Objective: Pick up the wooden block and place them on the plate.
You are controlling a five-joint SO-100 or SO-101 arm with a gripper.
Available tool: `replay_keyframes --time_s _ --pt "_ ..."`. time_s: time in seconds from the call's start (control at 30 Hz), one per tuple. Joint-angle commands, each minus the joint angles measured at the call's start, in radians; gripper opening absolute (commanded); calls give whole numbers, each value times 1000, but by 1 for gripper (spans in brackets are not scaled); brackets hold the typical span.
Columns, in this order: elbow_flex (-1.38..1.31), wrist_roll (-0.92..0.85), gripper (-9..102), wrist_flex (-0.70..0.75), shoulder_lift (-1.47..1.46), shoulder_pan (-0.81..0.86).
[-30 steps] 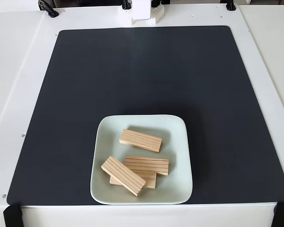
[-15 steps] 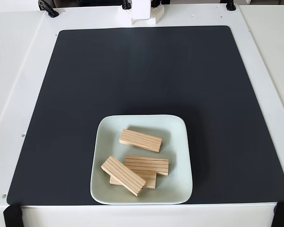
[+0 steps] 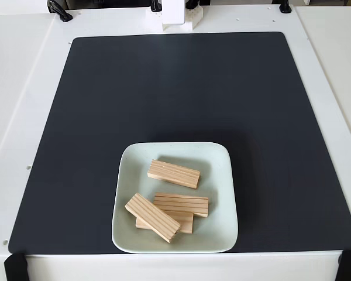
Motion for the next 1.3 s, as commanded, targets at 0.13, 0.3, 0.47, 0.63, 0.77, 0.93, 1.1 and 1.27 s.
replay_keyframes --time_s 0.13,0.3,0.47,0.63,0.77,0.93,1.1,1.27 --pt "232 -12 0 -12 -2 -5" --pt "413 -12 0 -3 3 -25" --pt "413 -9 0 170 6 -40" --pt "413 -11 0 442 8 -46" --pt "413 -11 0 549 8 -43" --pt "413 -11 0 663 8 -43" --pt "413 -12 0 718 6 -40" --pt "413 -40 0 723 6 -49"
